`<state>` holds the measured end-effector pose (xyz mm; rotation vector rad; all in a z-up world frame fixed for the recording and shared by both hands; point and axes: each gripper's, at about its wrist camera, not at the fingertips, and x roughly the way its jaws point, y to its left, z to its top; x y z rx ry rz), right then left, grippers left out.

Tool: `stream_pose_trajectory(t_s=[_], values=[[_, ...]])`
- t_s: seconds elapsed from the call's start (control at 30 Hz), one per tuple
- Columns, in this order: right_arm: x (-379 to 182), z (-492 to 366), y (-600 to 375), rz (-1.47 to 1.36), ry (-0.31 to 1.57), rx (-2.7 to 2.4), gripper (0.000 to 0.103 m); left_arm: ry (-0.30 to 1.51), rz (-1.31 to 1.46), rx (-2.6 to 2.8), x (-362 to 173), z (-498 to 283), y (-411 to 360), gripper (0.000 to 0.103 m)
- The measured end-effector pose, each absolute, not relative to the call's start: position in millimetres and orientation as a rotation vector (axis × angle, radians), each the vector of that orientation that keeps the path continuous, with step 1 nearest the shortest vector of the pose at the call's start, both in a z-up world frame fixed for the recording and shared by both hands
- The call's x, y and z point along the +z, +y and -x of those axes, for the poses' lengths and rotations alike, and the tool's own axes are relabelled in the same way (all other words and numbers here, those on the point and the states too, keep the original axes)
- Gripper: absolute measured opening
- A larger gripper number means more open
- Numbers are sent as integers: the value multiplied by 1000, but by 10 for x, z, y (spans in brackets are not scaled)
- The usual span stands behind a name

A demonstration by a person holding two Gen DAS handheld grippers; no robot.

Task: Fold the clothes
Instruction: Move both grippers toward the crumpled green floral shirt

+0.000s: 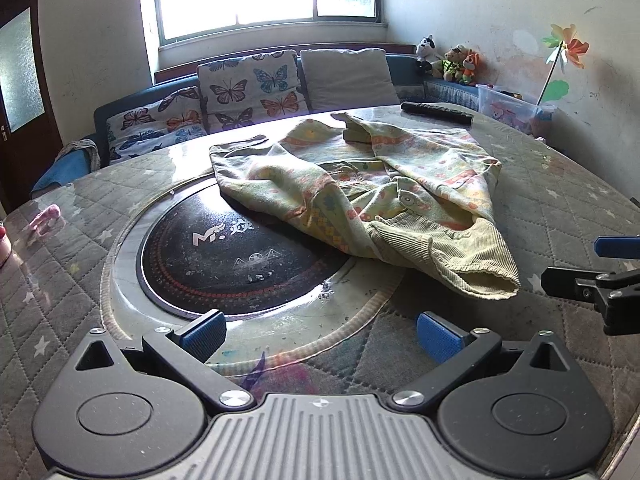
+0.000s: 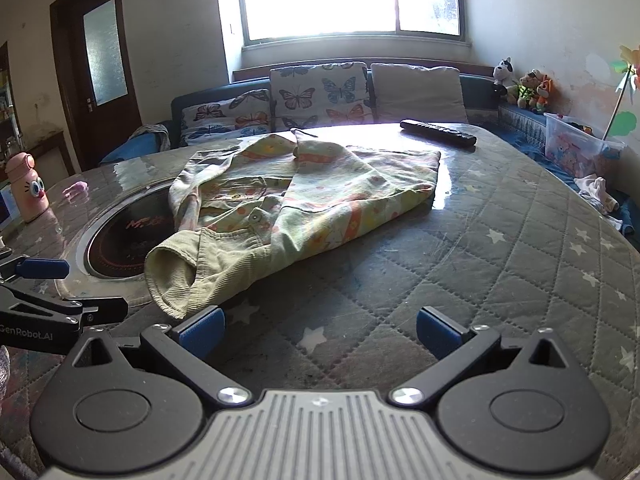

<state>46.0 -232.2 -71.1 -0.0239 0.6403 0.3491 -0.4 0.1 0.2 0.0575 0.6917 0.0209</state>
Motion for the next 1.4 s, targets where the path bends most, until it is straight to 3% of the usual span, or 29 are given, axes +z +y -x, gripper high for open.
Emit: stream_pose_trajectory(t_s=[1.4], values=[[-573,-709,-2116,81,654,407,103,706,-88,51,134,-346,146,103]])
